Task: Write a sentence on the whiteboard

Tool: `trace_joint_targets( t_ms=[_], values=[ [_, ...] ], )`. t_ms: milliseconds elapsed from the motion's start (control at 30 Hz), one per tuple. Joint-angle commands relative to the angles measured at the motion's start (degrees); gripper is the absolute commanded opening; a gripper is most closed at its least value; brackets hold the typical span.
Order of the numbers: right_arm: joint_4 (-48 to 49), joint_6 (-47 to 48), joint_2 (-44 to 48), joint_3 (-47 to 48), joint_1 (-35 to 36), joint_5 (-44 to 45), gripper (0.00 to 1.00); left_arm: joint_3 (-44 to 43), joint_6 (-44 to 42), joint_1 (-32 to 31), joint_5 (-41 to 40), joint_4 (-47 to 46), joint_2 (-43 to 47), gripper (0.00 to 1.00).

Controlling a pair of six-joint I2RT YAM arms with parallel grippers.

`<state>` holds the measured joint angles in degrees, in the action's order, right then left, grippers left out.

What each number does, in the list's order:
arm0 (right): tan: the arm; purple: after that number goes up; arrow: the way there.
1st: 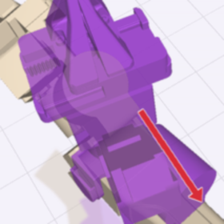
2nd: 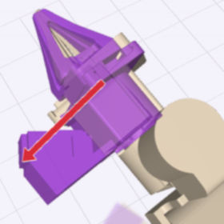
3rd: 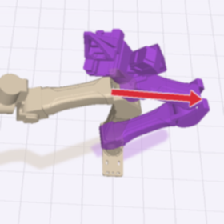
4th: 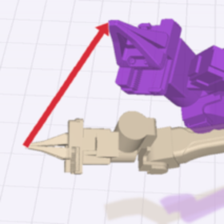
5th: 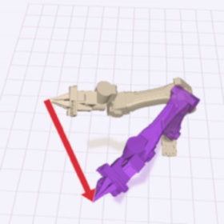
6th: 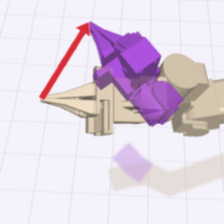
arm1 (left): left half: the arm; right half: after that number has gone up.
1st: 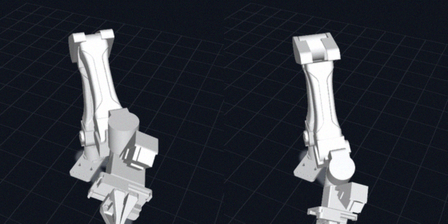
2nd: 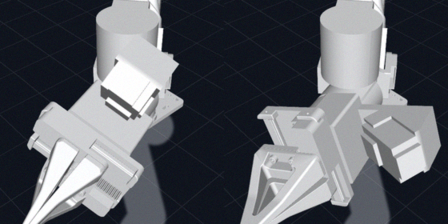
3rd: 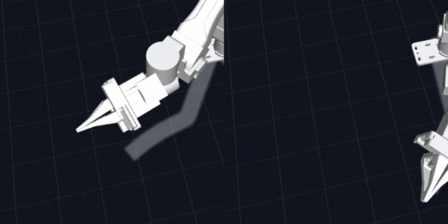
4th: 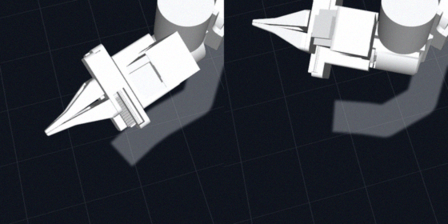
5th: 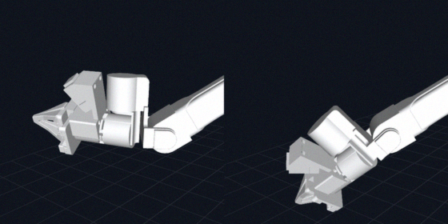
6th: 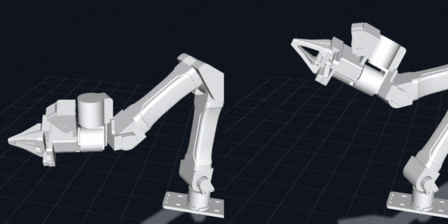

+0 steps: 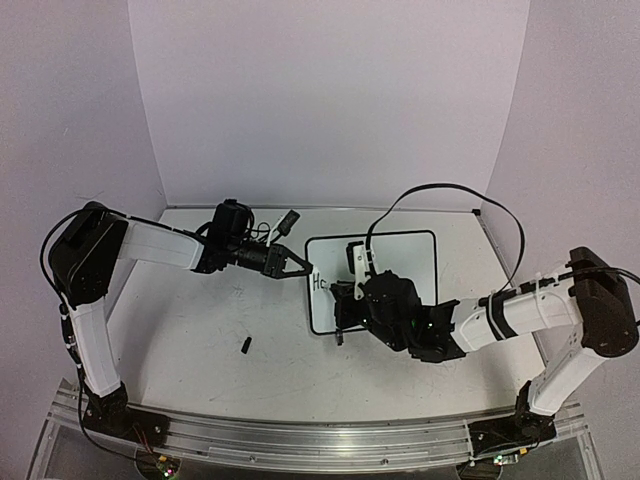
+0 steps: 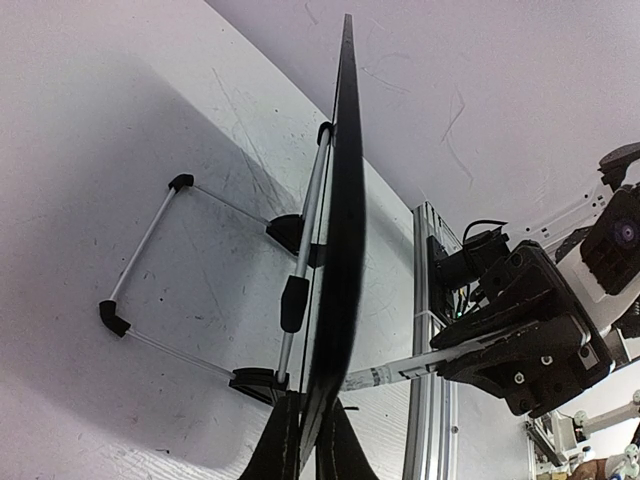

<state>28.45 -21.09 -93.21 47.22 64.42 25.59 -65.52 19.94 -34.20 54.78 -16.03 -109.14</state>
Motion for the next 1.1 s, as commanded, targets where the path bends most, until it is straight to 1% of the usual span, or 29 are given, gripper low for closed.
trace_joint_targets(
  t_ms=[0,600,1067],
  values=[
    [-0.8,0.5,1.4,1.2,-0.2,3.8,0.00,0.6,1.9,-0.5,2.5,0.6,2.6,0.00],
    [0.5,2.3,0.1,3.2,-0.8,4.2,0.00,0.5,1.9,-0.6,2.6,0.6,2.6,0.00],
    [-1.2,0.1,0.4,1.0,-0.1,2.2,0.00,0.5,1.9,-0.6,2.7,0.6,2.7,0.00]
  ],
)
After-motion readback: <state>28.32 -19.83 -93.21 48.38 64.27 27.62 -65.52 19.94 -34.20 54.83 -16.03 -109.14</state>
